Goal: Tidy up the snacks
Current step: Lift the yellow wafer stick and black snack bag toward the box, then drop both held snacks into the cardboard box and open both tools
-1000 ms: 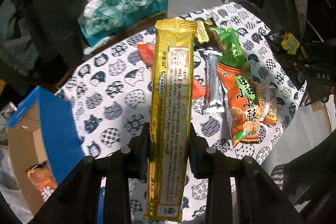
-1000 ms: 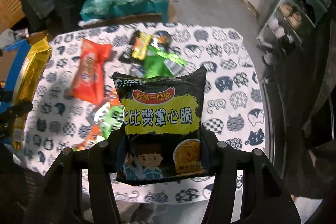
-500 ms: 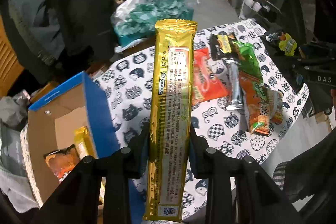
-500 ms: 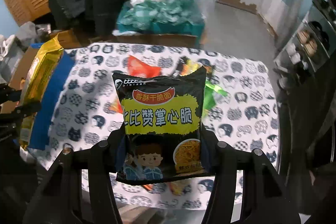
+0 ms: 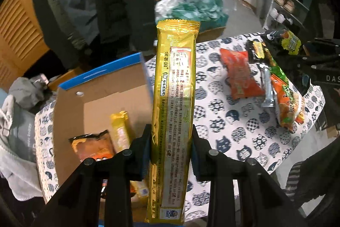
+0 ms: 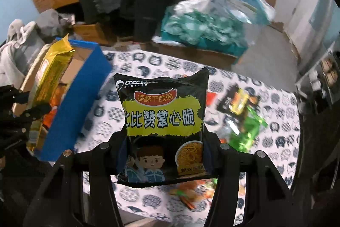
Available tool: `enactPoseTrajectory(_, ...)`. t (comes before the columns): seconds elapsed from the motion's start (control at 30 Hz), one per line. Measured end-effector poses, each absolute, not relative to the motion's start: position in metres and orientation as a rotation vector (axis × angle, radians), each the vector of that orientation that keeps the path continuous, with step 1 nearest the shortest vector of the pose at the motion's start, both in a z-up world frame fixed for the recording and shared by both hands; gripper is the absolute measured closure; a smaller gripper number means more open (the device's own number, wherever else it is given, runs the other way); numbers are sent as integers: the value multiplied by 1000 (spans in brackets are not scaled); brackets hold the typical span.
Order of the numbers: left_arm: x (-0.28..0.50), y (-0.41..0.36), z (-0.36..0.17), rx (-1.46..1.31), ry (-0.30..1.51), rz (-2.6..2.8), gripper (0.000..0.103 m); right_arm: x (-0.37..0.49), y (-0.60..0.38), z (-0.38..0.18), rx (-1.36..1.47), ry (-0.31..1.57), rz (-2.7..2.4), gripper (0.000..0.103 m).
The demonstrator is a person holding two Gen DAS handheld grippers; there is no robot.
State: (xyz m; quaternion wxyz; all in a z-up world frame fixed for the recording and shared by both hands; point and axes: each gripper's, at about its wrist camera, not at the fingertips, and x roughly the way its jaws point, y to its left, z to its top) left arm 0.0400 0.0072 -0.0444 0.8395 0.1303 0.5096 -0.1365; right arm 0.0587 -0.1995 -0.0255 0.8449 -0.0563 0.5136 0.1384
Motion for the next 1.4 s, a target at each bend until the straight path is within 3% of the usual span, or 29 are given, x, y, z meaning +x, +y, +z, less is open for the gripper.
enactPoseTrajectory(0.73,48,106,-58,219,1090,-140,71,77,-32,-42,-241,1134,510,48)
enactPoseTrajectory(1.23,49,140,-75,188,1122,-83,69,84,26,-64,-262,1187,587,45)
enactPoseTrajectory(1.37,51,143,-75,186,1115,-59,46,84,26,-64,-272,1178,573,35)
enactPoseTrajectory(1.4,51,143,-75,181,1112,-58,45,84,24,-63,-274,1174,565,35)
